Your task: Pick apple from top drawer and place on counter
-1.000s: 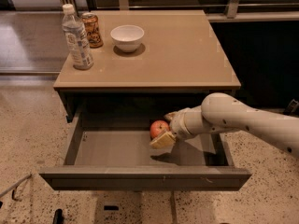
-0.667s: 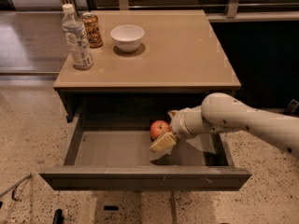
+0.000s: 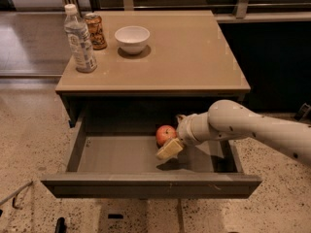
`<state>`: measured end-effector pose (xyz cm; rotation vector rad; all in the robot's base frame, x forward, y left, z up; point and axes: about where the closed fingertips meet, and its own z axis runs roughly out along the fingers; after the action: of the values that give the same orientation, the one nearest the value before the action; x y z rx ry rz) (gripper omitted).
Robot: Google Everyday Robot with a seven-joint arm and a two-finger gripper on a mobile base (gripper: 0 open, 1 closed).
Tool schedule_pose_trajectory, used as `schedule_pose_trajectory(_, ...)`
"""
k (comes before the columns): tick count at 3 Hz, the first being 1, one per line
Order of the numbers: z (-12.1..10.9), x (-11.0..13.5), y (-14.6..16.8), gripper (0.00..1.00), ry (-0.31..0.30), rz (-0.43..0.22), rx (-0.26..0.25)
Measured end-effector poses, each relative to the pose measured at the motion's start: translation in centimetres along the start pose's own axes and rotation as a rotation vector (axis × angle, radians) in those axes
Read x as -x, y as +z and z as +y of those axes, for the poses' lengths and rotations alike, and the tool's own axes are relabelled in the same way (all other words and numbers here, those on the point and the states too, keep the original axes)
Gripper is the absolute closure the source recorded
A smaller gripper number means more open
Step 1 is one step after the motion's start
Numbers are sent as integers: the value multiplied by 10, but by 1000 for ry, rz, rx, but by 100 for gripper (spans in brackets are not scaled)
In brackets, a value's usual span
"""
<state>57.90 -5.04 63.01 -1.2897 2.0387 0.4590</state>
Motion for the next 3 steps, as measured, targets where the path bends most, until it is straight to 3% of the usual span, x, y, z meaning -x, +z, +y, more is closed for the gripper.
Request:
schedule_pose_trajectory(1, -7, -10, 13, 5, 8, 0, -5)
schedule_pose_trajectory(2, -7, -10, 14, 24, 8, 0, -5)
schedule_pose_trajectory(3, -7, -10, 14, 55, 8, 0, -5)
